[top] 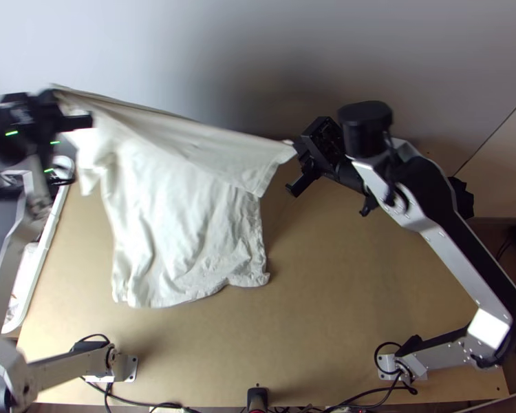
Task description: Fold the t-shirt
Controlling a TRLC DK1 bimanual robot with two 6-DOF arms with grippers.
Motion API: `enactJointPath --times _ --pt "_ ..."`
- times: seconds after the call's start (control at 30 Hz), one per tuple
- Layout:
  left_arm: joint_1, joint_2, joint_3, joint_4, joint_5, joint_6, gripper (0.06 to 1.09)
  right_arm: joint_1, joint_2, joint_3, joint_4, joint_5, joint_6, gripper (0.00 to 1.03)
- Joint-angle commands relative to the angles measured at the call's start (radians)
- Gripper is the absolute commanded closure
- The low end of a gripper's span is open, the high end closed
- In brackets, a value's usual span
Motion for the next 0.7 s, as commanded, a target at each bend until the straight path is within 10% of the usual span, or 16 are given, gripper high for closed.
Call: enactJointPath --times 0.0,0.33,0.47,0.67 --pt "-0.118 0.239 -0.052 0.144 0.001 0.035 1.05 -0.138 0.06 -0.16 0.039 -0.099 0.054 1.0" --pt "-0.234 0.506 -0.064 0.304 0.001 0.035 0.99 -0.203 0.075 -0.39 0.151 -0.12 0.079 1.0" --pt "-0.265 0.584 -0.053 0.282 -0.028 0.003 0.38 -0.227 0.078 -0.448 0.182 -0.127 0.1 1.0" --pt "-0.314 0.524 -0.088 0.081 -0.041 -0.034 0.11 -0.267 0.099 -0.499 0.218 -0.139 0.113 1.0"
